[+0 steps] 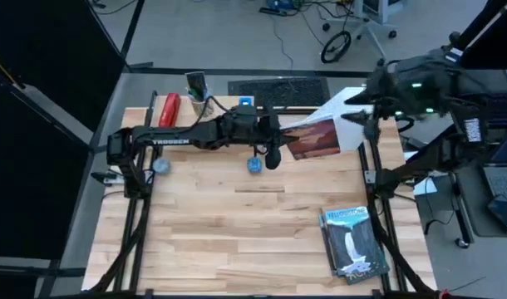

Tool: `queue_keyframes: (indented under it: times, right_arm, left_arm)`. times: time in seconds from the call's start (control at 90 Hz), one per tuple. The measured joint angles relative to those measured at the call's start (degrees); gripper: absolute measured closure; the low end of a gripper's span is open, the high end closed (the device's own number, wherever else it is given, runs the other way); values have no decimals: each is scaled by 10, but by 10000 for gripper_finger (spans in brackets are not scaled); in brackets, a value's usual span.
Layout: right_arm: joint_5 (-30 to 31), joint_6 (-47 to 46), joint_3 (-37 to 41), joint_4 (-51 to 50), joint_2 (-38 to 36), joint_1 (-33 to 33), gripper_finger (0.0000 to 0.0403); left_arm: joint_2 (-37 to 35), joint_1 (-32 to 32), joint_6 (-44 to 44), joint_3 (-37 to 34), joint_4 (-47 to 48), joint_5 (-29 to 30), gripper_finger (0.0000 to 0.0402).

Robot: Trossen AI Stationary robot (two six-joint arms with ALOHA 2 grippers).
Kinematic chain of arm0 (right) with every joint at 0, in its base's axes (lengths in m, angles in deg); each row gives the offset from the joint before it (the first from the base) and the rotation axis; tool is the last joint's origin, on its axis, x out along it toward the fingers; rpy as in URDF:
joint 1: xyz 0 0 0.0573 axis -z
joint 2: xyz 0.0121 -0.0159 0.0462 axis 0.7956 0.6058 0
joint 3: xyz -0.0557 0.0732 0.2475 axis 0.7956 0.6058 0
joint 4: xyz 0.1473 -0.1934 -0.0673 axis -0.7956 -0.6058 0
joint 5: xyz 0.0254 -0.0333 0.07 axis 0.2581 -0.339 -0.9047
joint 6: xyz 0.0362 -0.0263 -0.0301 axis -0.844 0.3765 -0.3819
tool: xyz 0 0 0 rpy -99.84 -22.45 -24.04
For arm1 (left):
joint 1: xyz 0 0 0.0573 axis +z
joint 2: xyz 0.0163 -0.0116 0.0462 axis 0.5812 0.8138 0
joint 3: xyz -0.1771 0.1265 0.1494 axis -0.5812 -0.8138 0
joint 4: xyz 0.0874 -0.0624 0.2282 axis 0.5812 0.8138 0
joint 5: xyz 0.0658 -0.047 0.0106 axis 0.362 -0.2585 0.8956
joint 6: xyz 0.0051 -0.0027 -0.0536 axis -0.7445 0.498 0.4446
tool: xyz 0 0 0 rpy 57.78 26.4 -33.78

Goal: Stock shelves
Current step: Remove the purple/brown book from the white book shelf

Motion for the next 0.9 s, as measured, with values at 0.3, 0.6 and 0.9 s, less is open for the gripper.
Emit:
queue_keyframes:
  times: [0.3,0.6,0.9]
  right_arm:
    - [-22,84,18,2,88,-5,203]
    - [-108,67,18,2,150,-12,204]
    - [-108,32,31,2,174,-15,219]
  left_arm:
    - [0,-6,-28,0,59,-13,401]
    - [0,-6,-42,0,83,-2,401]
    - [0,-6,-43,0,81,-1,395]
